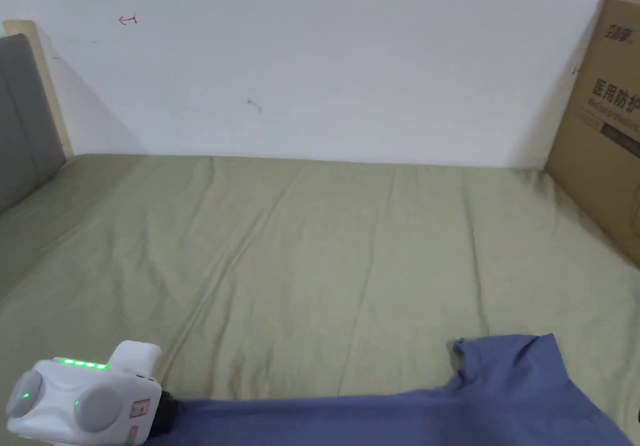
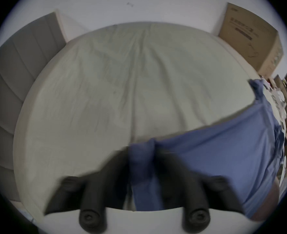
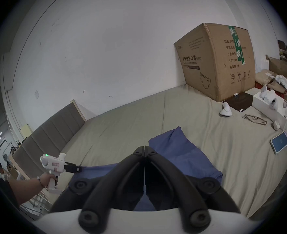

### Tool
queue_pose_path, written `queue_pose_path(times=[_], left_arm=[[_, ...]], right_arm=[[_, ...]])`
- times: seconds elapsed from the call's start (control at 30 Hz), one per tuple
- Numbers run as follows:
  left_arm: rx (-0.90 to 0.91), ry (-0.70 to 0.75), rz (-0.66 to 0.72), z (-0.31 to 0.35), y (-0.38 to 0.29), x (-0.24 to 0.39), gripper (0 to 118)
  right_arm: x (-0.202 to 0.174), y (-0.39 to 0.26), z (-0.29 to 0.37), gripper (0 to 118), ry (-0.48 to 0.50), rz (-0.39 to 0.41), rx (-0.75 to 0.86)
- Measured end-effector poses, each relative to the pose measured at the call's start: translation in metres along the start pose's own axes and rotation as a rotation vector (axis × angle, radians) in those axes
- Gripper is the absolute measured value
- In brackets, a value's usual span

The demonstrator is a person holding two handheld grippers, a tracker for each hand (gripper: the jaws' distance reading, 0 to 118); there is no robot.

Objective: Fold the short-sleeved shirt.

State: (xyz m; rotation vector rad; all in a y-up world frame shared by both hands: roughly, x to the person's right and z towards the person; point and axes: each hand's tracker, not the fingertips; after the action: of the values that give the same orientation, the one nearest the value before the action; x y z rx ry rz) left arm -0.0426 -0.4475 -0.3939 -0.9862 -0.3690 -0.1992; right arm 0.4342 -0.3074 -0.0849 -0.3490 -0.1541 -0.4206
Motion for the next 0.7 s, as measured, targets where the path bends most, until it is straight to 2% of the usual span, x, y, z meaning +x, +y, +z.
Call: queue_pose_path(times=[0.07,0.2,0.3,0.37,0.4,0.43,0.47,0.5,0.53,0.57,0.7], left_arm=[[0.004,-0.081,-0.007,0.01,0.0,0.012,2],[0.113,-0.024,-0.073,0.036,-0.003,0.027,2],[0.231,-0.039,-0.016,0.07,-0.005,0.026,2],[0.27,-0.071,0.027,0.089,-0.009,0.024,2],[0.285,-0.078,0.041,0.097,-0.012,0.023,2],[0.291,-0.08,0.046,0.105,-0.012,0.026,2],[0.298,-0.087,0.054,0.11,-0.013,0.026,2],[0.296,-0.091,0.064,0.114,-0.014,0.026,2],[0.296,-0.095,0.073,0.116,-0.014,0.026,2],[0.298,-0.103,0.087,0.119,-0.012,0.029,2],[0.284,-0.107,0.108,0.117,-0.01,0.027,2]], right_arm=[[0.004,0.005,-0.004,0,0.015,-0.025,0.002],[0.01,0.028,-0.019,0,0.028,0.0,0.011],[0.024,0.056,-0.051,0,0.028,0.011,-0.053],[0.037,0.071,-0.085,2,-0.007,0.028,-0.138],[0.043,0.076,-0.107,19,-0.037,0.044,-0.202],[0.049,0.08,-0.132,19,-0.07,0.063,-0.285],[0.064,0.08,-0.163,29,-0.095,0.066,-0.381],[0.073,0.079,-0.191,50,-0.094,0.068,-0.493],[0.08,0.075,-0.214,87,-0.119,0.065,-0.574],[0.088,0.068,-0.237,115,-0.177,0.073,-0.677],[0.114,0.047,-0.302,118,-0.293,0.092,-0.74]])
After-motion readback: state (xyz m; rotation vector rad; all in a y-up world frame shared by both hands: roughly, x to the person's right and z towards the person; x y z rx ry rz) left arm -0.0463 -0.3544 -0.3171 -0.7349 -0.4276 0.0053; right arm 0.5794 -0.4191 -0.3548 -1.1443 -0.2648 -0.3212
